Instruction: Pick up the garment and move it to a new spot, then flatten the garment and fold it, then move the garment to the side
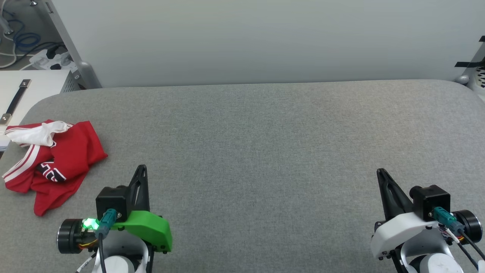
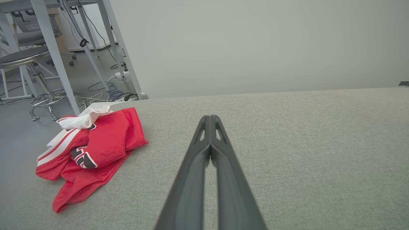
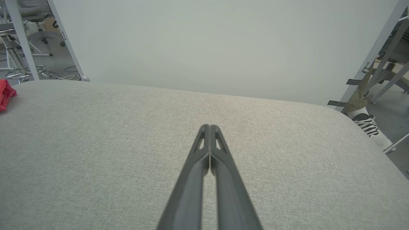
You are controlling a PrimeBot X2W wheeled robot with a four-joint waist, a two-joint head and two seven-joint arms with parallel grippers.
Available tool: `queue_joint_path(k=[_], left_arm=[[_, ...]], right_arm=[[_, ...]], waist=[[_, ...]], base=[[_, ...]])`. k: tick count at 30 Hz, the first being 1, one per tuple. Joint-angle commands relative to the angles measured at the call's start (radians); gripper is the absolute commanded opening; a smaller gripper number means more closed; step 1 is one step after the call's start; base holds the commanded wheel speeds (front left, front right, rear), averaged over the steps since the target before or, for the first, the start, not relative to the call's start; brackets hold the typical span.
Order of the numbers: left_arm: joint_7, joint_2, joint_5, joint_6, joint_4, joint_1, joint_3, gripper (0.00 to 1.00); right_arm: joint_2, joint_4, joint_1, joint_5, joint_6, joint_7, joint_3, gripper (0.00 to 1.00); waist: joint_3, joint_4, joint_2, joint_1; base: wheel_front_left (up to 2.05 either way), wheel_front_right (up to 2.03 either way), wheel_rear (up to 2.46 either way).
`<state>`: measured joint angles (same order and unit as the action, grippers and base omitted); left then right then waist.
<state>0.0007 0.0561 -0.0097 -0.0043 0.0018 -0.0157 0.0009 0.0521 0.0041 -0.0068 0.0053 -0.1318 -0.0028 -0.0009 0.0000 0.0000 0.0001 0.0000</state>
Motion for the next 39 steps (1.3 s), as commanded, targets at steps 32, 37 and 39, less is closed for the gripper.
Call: queue_joint_path(k=[32, 37, 39], left_arm=[[-0.009, 0.000, -0.007, 0.002, 0.007, -0.001, -0.003, 1.00], [-0.019, 0.000, -0.015, 0.003, 0.015, -0.002, -0.006, 1.00], [-0.023, 0.000, -0.018, 0.003, 0.018, -0.002, -0.008, 1.00]], right_arm=[[0.000, 0.004, 0.001, 0.008, 0.000, -0.008, -0.001, 1.00], [0.000, 0.008, 0.001, 0.016, 0.000, -0.018, -0.005, 1.00], [0.000, 0.010, 0.001, 0.020, 0.000, -0.023, -0.006, 1.00]], waist=[[0.001, 0.000, -0.0001, 0.0000], [0.001, 0.000, -0.0001, 0.0000], [0.002, 0.000, -0.0001, 0.0000]], base=[[0.00, 0.00, 0.00], [0.00, 0.00, 0.00], [0.00, 0.00, 0.00]])
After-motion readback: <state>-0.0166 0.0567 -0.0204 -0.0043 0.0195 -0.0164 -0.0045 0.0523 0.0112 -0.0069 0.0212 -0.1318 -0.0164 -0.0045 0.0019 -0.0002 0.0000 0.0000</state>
